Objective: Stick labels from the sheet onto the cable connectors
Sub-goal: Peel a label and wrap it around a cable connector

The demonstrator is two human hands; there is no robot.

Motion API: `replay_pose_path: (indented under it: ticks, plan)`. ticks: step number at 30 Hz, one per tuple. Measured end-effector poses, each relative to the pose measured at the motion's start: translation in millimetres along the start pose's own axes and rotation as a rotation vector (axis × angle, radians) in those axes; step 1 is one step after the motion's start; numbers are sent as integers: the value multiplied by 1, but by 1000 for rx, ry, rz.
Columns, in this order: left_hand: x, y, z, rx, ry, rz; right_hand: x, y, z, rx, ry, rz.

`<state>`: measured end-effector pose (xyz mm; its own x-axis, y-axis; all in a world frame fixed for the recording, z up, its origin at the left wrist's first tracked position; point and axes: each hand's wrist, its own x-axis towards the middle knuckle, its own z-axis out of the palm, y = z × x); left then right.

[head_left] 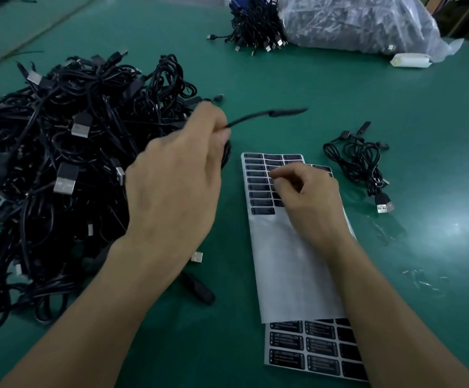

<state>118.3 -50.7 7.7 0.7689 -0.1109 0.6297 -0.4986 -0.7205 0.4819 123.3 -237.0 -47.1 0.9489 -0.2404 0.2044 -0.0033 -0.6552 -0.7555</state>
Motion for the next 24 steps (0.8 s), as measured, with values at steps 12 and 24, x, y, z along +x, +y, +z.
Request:
replay_pose_path:
  ticks: [12,24]
  plan:
    - [-10,0,22,-168,-185,182,3,-8,-20,-62,176,24]
    - [-15,5,33,52,-417,53,-5,-16,-39,-450,-167,232]
